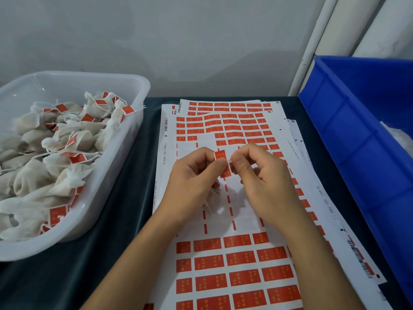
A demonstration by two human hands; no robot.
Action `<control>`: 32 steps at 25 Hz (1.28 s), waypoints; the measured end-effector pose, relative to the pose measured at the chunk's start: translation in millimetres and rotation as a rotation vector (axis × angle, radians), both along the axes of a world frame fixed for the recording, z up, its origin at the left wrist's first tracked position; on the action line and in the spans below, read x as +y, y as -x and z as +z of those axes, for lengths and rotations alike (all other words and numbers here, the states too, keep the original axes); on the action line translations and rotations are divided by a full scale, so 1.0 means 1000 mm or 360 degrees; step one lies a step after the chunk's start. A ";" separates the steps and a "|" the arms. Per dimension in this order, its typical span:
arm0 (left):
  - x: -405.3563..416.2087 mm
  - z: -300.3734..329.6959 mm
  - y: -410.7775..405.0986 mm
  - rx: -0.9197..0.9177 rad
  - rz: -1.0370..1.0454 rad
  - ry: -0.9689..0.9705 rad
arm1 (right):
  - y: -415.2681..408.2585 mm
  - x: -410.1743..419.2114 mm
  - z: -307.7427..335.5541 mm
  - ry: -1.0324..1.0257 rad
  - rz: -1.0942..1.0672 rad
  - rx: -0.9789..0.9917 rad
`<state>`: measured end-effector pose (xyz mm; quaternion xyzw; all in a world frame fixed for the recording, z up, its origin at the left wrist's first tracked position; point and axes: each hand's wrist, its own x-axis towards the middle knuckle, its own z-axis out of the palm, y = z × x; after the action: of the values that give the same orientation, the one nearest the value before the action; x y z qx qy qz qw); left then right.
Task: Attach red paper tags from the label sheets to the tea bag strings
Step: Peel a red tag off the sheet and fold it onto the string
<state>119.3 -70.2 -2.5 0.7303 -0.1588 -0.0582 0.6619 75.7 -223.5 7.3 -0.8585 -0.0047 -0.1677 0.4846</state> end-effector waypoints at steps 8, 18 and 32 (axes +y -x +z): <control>0.000 0.003 0.001 0.0010 -0.0040 0.0048 | 0.001 -0.003 -0.001 -0.0111 0.0108 0.0008; -0.002 -0.002 0.004 -0.0044 0.0130 -0.0165 | -0.001 -0.001 -0.005 -0.0030 -0.0092 -0.0004; -0.003 -0.004 0.006 -0.0714 0.0364 -0.0496 | -0.001 -0.004 0.000 -0.0018 -0.0147 0.0023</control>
<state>112.8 -73.1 -6.1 0.8309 -0.2070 0.1560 0.4924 76.4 -227.7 7.3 -0.8563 0.0394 -0.1838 0.4811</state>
